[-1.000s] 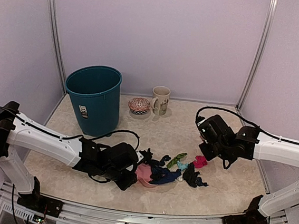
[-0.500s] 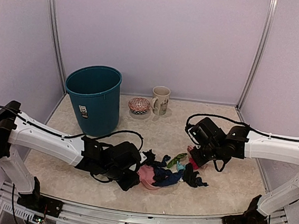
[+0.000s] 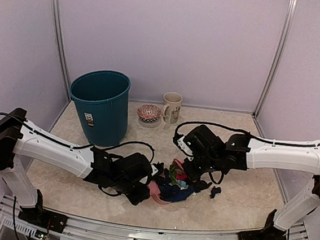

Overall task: Sweep away the paper scraps from the table
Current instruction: Sweep the paper scraps into the dustpan.

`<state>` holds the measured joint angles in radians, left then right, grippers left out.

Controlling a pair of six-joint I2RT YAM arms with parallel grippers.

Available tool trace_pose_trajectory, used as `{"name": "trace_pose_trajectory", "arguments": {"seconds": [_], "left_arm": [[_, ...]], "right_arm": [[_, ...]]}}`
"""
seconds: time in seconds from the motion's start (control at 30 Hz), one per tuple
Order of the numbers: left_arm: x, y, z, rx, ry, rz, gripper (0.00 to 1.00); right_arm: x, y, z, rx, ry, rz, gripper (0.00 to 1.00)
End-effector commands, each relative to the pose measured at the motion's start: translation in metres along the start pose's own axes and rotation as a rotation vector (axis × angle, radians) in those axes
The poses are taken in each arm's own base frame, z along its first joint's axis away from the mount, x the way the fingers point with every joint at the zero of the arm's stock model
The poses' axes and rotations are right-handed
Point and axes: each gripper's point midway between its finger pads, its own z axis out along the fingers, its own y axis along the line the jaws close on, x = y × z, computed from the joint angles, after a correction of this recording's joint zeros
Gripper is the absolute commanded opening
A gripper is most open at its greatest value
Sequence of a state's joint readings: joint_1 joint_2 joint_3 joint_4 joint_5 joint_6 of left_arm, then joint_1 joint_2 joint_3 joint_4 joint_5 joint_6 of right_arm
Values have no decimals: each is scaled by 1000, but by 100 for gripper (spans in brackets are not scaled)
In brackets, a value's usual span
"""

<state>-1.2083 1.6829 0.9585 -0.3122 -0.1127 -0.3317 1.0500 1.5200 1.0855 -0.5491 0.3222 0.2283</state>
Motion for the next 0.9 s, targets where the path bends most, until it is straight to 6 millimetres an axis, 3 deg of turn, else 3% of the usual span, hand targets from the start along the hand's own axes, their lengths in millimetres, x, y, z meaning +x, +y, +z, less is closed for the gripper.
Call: {"name": "trace_pose_trajectory", "arguments": {"seconds": [0.0, 0.27, 0.57, 0.87], "left_arm": [[2, 3, 7, -5, 23, 6, 0], [4, 10, 11, -22, 11, -15, 0], [3, 14, 14, -43, -41, -14, 0], [-5, 13, 17, -58, -135, -31, 0]], "right_arm": [[-9, 41, -7, -154, -20, -32, 0], [-11, 47, -23, -181, -33, -50, 0], [-12, 9, -37, -2, -59, -9, 0], [-13, -10, -49, 82, -78, 13, 0]]}}
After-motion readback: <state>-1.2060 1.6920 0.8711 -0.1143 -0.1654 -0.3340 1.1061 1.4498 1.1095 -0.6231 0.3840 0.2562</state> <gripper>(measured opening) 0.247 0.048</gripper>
